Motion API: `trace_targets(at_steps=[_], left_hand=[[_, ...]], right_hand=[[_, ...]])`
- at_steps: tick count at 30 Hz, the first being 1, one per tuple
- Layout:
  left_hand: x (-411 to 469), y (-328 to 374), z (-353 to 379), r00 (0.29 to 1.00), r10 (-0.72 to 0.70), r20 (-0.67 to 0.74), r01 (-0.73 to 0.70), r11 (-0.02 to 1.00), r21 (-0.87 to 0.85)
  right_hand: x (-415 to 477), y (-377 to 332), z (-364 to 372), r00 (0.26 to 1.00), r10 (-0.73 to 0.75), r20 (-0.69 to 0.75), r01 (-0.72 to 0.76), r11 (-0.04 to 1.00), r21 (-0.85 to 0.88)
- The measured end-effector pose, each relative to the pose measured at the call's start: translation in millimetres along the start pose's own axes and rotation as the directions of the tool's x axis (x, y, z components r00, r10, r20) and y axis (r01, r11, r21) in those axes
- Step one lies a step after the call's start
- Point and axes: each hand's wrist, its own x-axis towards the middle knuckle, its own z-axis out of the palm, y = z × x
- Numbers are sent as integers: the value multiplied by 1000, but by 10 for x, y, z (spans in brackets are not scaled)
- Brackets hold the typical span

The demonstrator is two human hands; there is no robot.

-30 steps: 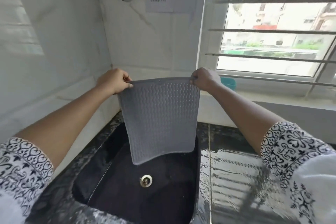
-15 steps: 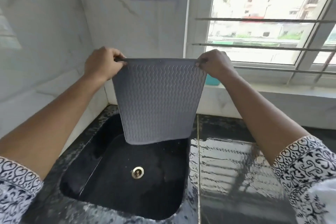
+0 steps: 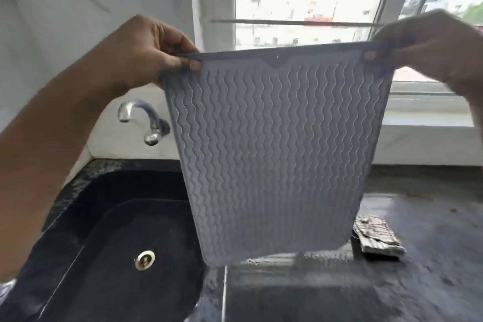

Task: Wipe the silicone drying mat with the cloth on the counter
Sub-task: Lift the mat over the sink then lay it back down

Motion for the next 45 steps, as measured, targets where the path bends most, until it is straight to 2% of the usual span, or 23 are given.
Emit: trace_targets(at_steps=[2,4,9,13,15,19,21,23,25,29,31,33,37,40,43,45], left_hand=[[228,-38,250,994,-79,72,81,996,-27],[476,-182,591,968,-185,169,191,981,-22],[935,-912,1744,841,-440,315,431,896,102],[996,-1668,2663,776,-597,203,567,802,190],[866,-1919,2989,746,-641,181,591,763,263],[189,-1939,3301,717,-680,154,622,723,299],[-430,-1877,3322,689,-717,106,657,680,326],[-1085,-1794,3332,618,-781,95,715,608,346],[-1589,-1657,3357,539,-840,63,772,523,361],[-1846,-1450,3432,500,-866,23,791,468,394],[-1796,-1498,3387,450,-893,18,847,433,308],[-1790,-1555,3297,429,-901,72,885,435,168],[-1917,-1544,3187,412,-899,147,909,417,4],[-1985,-1522,3107,442,-883,158,897,434,-86],[-2028,-1417,2950,459,-870,182,888,444,-116],[-2085,-1309,2868,436,-865,248,900,418,-121]], right_hand=[[56,228,-81,998,55,33,-55,998,-14],[146,607,-54,981,179,72,-177,984,-32],[395,1888,524,849,498,179,-459,861,-220],[400,2814,1297,778,612,143,-511,748,-423],[235,3032,1601,769,627,123,-517,723,-458],[-499,2917,1815,817,566,112,-511,799,-316],[-1135,2766,1798,787,597,155,-559,797,-226],[-1825,2637,1792,709,675,204,-630,737,-245],[-2367,2525,1822,611,771,178,-708,633,-314],[-2687,2462,1883,432,897,91,-830,435,-351],[-2653,2520,1893,382,920,89,-881,392,-264],[-2633,2570,1887,349,932,93,-929,358,-92],[-2670,2591,1813,403,896,184,-914,404,35],[-2708,2540,1745,430,863,265,-901,389,194],[-2817,2505,1705,429,844,322,-896,353,268],[-2921,2484,1664,417,840,346,-900,329,286]])
